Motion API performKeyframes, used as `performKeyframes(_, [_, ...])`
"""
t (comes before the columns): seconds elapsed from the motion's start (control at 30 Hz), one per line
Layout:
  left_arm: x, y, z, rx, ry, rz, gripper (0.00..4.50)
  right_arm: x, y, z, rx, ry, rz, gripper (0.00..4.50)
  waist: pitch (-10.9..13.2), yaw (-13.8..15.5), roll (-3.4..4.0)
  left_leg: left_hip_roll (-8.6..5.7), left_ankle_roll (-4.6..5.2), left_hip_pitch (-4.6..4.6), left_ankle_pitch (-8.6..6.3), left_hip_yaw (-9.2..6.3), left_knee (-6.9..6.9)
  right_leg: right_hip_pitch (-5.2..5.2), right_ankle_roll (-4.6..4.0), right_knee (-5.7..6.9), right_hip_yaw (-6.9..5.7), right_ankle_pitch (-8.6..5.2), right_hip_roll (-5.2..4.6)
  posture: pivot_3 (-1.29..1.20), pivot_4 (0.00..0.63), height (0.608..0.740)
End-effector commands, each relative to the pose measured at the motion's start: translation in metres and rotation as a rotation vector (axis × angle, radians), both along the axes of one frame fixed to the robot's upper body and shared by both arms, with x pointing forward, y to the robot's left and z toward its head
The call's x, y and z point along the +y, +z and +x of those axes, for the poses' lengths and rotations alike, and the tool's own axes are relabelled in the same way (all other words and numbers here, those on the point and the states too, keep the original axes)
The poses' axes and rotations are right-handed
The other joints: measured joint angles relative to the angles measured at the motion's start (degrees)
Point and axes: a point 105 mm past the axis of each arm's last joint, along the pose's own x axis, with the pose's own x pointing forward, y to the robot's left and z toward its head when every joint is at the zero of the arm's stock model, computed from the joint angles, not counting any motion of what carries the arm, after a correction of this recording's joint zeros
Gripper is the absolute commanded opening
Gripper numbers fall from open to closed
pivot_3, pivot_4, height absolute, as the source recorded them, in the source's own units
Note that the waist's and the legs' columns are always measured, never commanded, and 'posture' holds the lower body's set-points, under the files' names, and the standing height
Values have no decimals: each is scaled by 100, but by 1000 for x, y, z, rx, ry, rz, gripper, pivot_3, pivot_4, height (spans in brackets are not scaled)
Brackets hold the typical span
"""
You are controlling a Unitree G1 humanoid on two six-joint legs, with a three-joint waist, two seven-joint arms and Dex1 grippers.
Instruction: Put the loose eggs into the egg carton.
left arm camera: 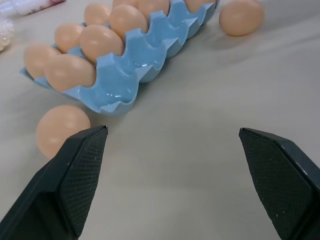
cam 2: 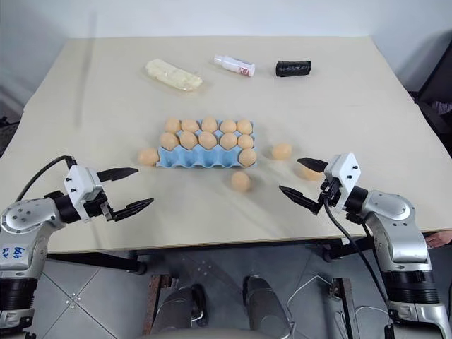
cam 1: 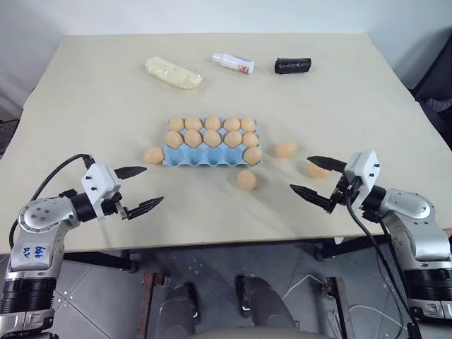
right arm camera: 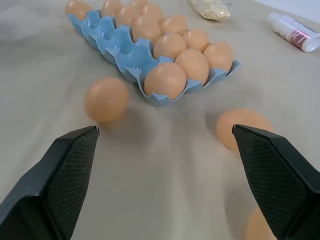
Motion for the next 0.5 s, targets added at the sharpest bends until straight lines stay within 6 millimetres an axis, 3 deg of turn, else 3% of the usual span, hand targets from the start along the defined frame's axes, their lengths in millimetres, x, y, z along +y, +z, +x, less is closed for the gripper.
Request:
performKeyframes(0.03, [-5,10,-3,-38,-22,-10,4491,-6,13,0,-57,-22,12,4500,0,0,0,0,0,0,0,0,1,0,0,0,0,0,0,0,150,740])
performKeyframes(0.23, [-42,11,-8,-43,-155,-38,4491,-40,13,-5,-80,-213,39,4500,0,33,0,-4,-1,-1,0,-2,2,3,2,1,-1,1,-4,0,150,740])
performKeyframes(0.4, [-75,8,-10,-45,-316,-27,4491,-65,-10,-14,-31,-387,49,4500,0,34,0,-11,-2,0,1,-4,6,6,3,3,-2,1,2,0,150,740])
performKeyframes(0.5, [-85,8,-7,-41,-355,-36,4491,-71,-16,-12,-16,-434,64,4500,-1,-27,1,-18,-7,4,3,0,12,7,11,10,6,7,5,0,150,740])
